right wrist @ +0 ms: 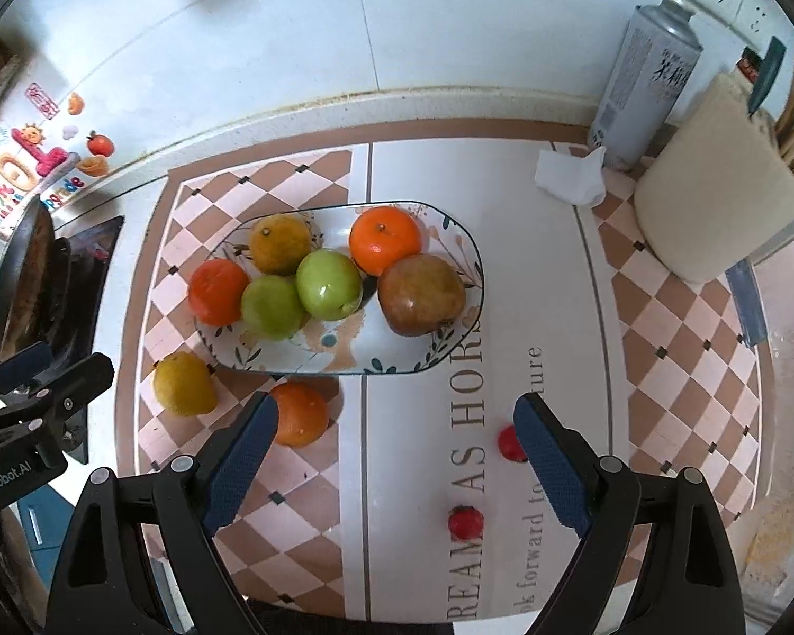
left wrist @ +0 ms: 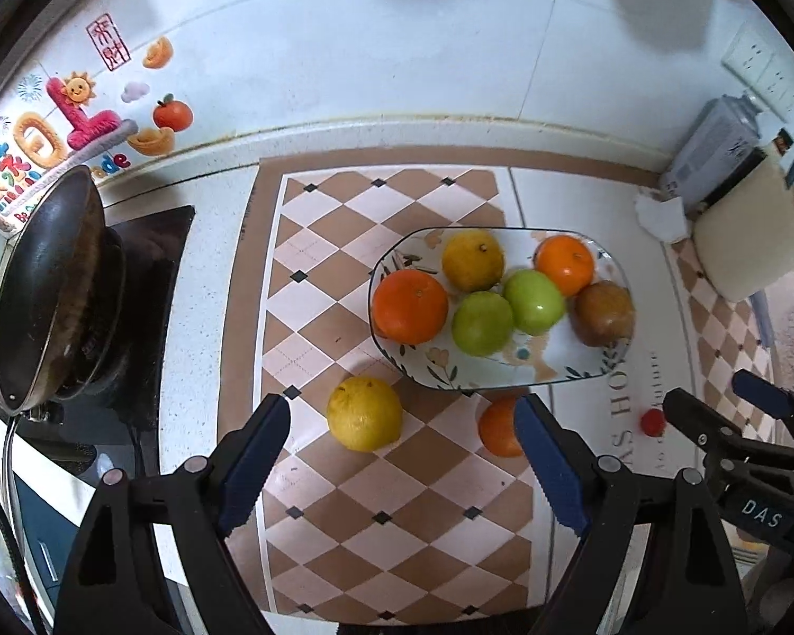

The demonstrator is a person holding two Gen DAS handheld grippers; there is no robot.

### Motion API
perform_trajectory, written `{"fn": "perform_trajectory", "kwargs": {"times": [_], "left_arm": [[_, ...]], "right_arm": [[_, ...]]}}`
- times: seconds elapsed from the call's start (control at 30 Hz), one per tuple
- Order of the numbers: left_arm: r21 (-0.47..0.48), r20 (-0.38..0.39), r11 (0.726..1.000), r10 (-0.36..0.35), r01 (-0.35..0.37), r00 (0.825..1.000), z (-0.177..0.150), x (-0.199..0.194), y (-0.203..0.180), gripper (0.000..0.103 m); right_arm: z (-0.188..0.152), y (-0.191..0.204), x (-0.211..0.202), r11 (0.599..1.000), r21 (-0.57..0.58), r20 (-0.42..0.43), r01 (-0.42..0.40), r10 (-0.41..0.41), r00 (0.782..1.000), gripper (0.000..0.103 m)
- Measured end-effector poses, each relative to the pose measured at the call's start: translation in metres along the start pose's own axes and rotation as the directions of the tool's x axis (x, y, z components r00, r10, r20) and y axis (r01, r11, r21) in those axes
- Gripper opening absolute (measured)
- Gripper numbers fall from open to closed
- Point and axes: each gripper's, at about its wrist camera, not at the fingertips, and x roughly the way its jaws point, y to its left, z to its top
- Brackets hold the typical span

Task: Organize fruits
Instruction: 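Lift both open grippers off the plate and back over the loose fruit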

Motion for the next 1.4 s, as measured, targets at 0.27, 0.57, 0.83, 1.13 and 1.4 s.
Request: {"fn": "perform_trajectory", "kwargs": {"times": [0.27, 0.57, 0.83, 1.13, 1.4], "left_arm": [[0.010, 0.062, 1.000, -0.006, 0.006, 0.998, -0.021, -0.045, -0.007, 0.086], [0.005, 0.114, 1.000, -0.029, 0.028, 0.993, -0.039, -0.083, -0.009, 0.086], [-0.013, 0.138, 0.999, -0.033, 0.035, 0.990, -0.043, -0.093, -0.010, 0.086], [-0.040, 0.115, 0.998, -0.036, 0.041, 0.993, -0.036, -0.079, -0.011, 0.086], [-0.112, 0.065, 0.992, -0.049, 0.057, 0.997, -0.021, -0.034, 0.009, 0.101]], "right_arm": [[-0.020, 0.003, -0.049, 1.000, -0.014, 0.058, -0.007, 0.008, 0.998, 0.093], [-0.040, 0.004, -0.097, 1.000, -0.016, 0.117, -0.027, 0.029, 0.993, 0.093], [-0.045, 0.003, -0.110, 0.999, -0.012, 0.131, -0.043, 0.044, 0.990, 0.093], [-0.036, -0.006, -0.096, 0.996, 0.017, 0.099, -0.087, 0.085, 0.991, 0.093], [-0.022, -0.013, -0.043, 0.988, 0.053, 0.011, -0.147, 0.147, 0.989, 0.093]]}}
